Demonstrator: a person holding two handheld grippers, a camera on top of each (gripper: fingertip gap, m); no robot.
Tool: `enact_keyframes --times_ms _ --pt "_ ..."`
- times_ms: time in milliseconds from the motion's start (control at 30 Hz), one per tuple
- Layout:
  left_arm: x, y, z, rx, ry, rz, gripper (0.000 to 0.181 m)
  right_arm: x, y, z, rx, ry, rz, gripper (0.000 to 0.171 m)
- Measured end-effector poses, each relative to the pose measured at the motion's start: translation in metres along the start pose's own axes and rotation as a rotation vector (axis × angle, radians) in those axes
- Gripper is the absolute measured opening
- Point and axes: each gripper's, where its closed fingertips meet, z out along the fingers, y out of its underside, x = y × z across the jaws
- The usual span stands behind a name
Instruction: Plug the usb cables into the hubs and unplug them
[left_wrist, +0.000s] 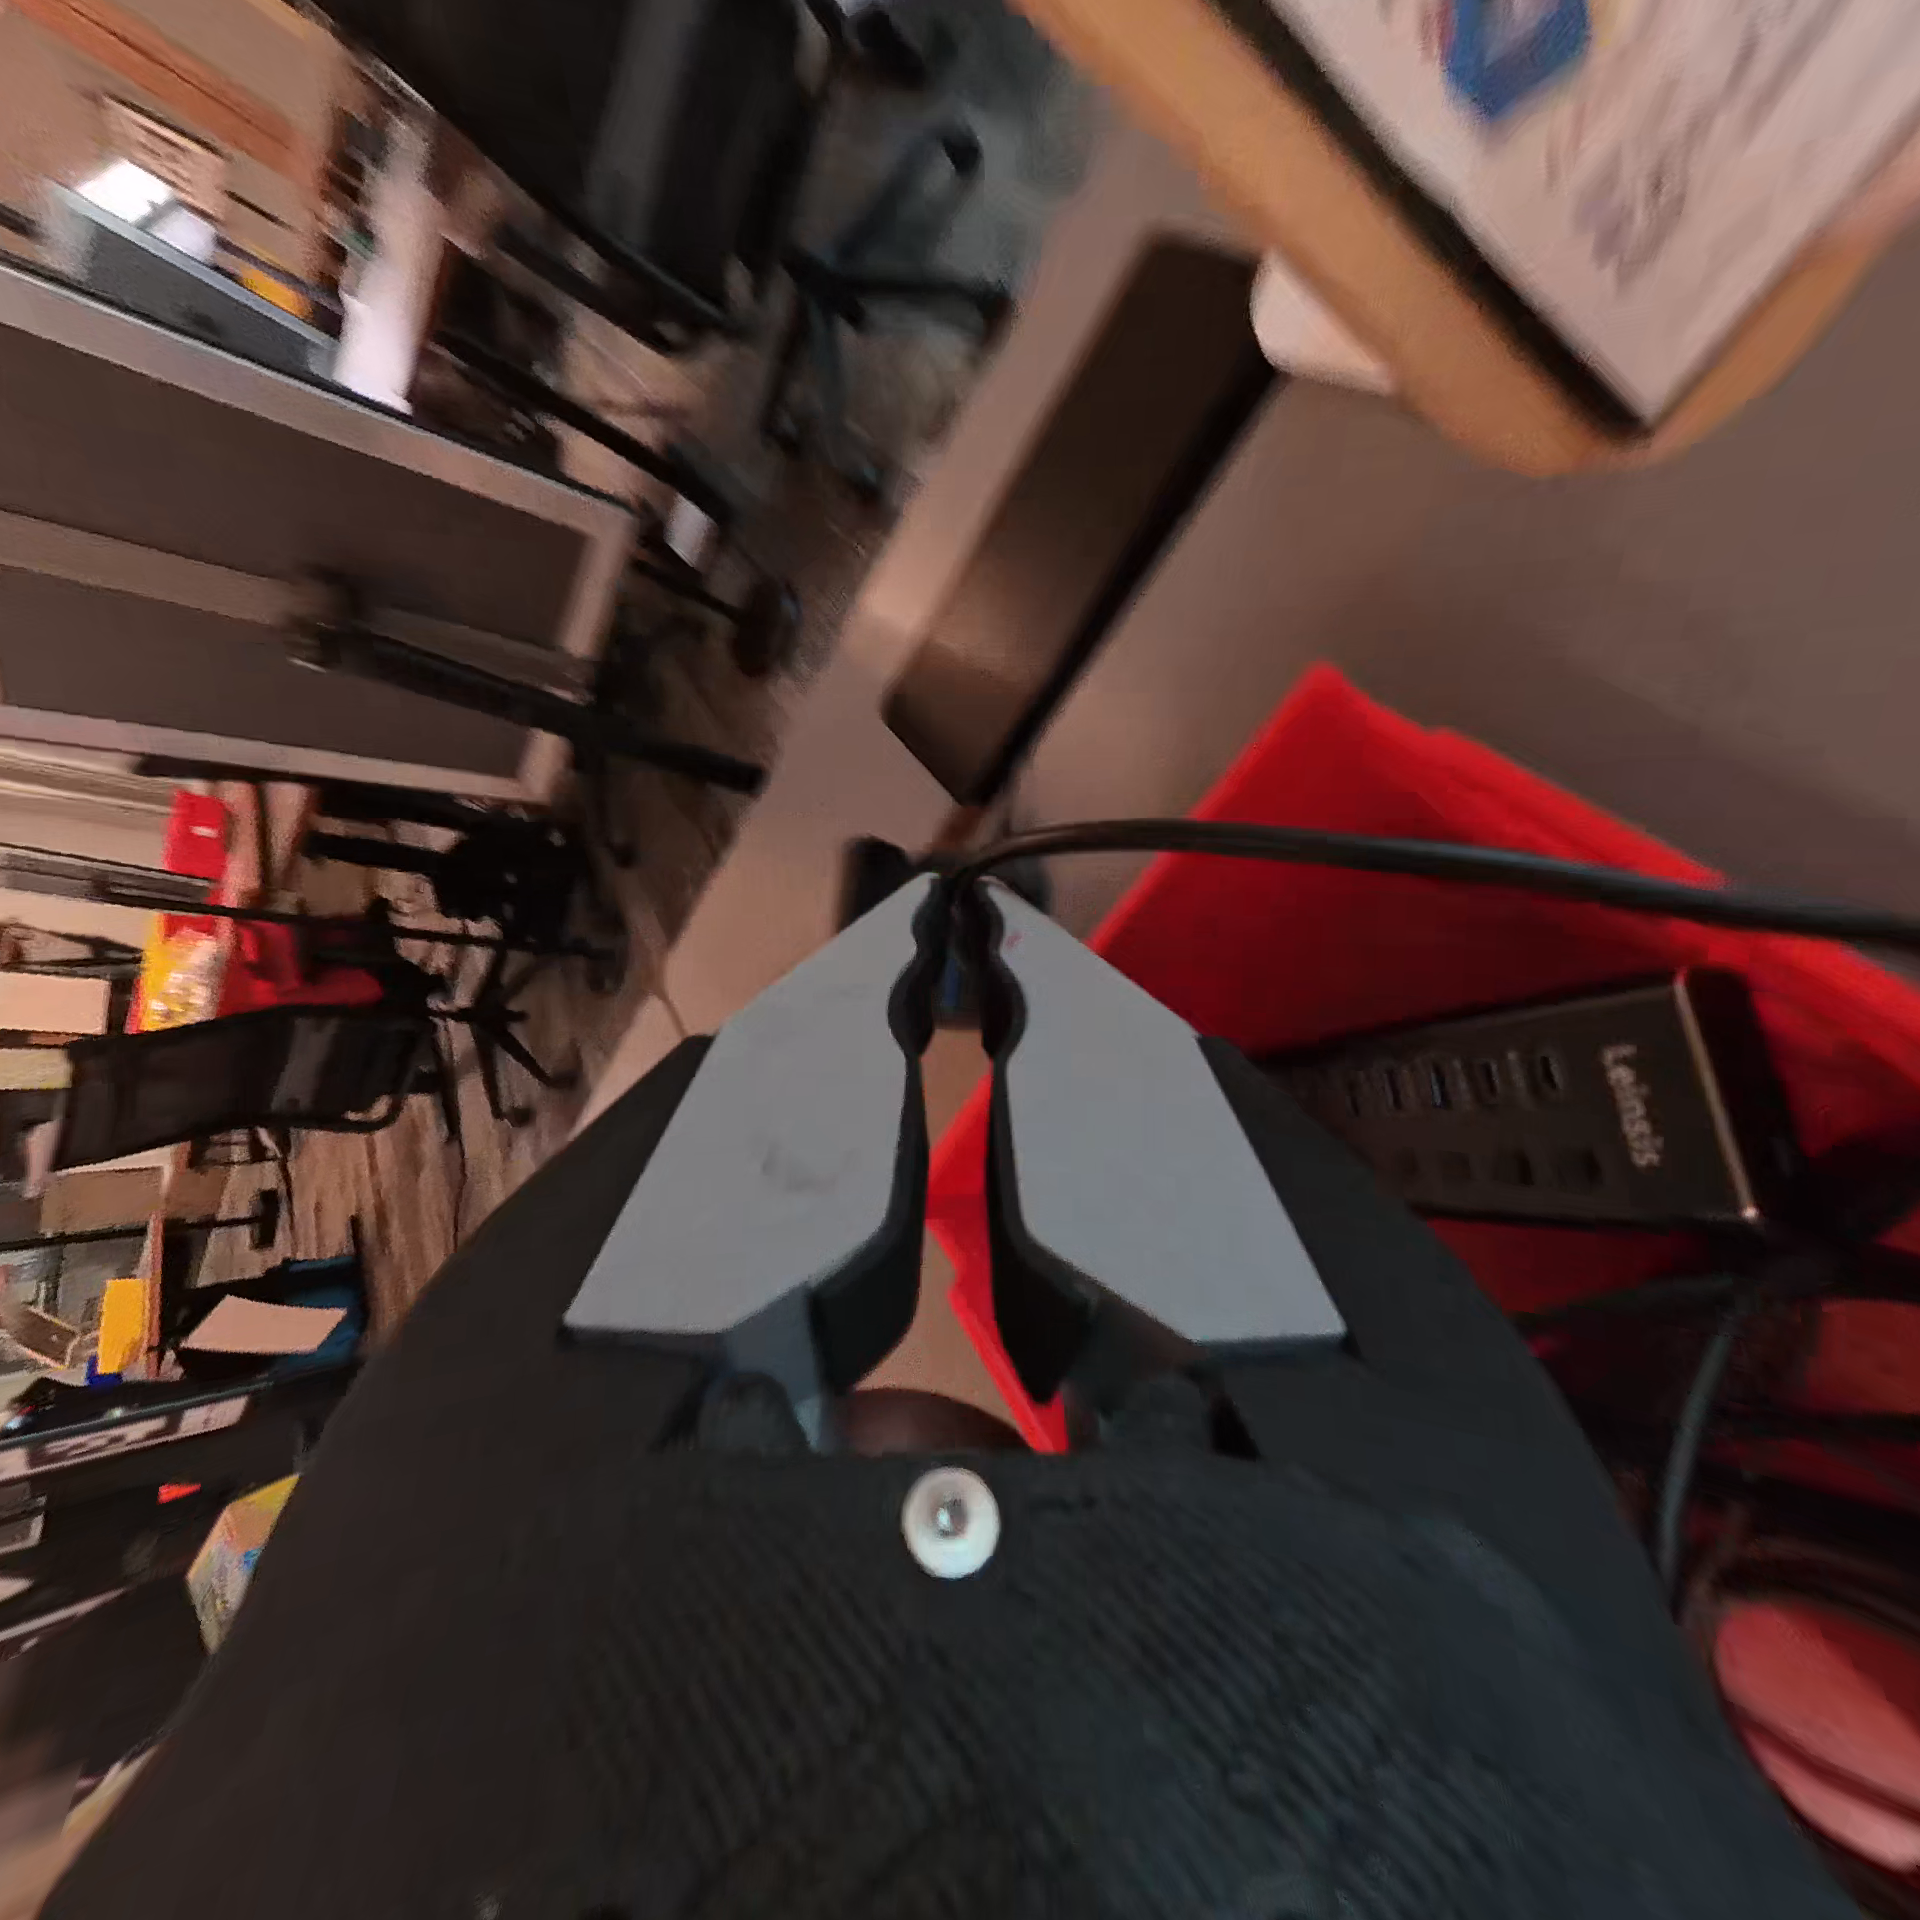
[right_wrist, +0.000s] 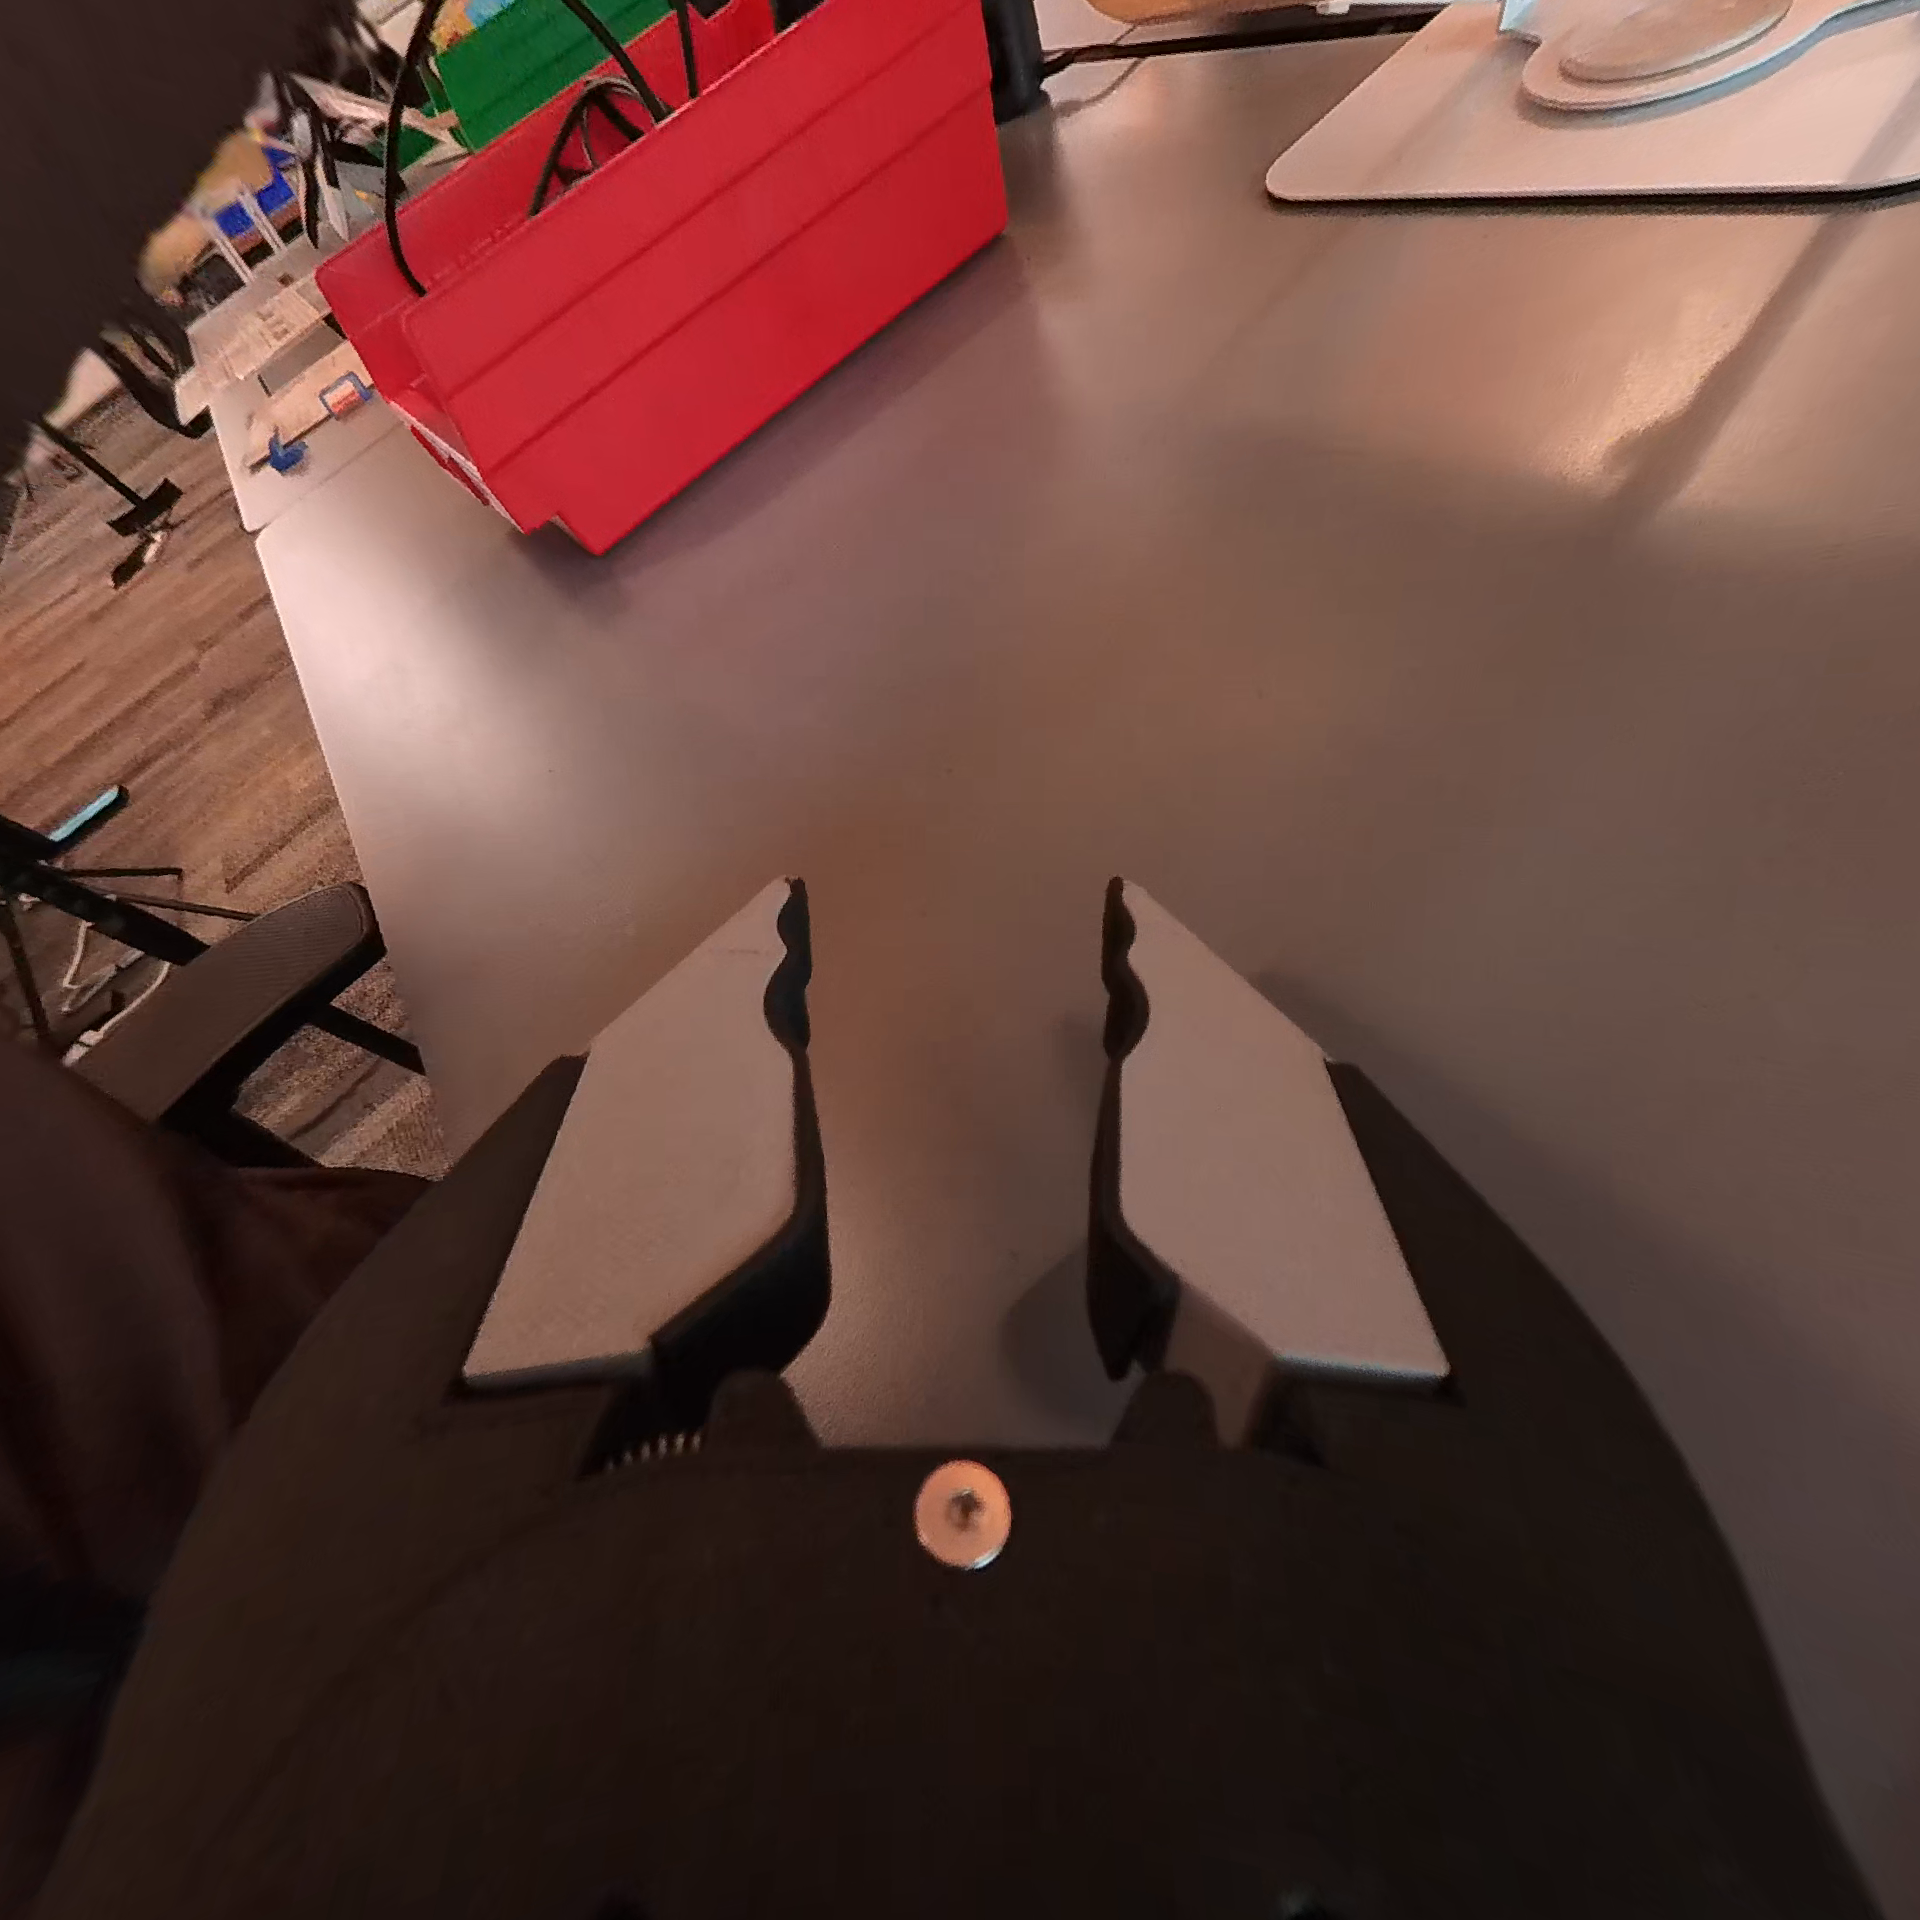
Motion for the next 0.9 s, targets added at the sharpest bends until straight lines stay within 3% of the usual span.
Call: enact_keyframes --times_ms 167,433,533,633,800,900 --pt "-0.041 -0.075 -0.087 0.332 -0.133 -0.152 0.002 -0.003 0.000 0.000 0.000 0.005 -0.032 0.055" --pt "-0.004 -0.202 -0.259 0.918 0.130 -0.278 0.002 -0.021 -0.001 -0.001 0.021 -0.038 -0.153 0.066" --pt "-0.021 -0.240 -0.328 1.066 0.064 -0.313 0.002 -0.028 0.001 -0.001 0.015 -0.072 -0.178 0.072" --pt "-0.078 -0.267 -0.395 1.113 -0.118 -0.408 0.002 -0.024 0.000 -0.001 0.016 -0.048 -0.163 0.070" --pt "-0.137 -0.296 -0.479 1.167 -0.175 -0.623 0.002 -0.022 -0.001 -0.003 0.029 -0.042 -0.148 0.068" --pt "-0.128 -0.312 -0.481 1.113 -0.120 -0.629 0.002 -0.022 0.000 -0.002 0.024 -0.033 -0.157 0.067"
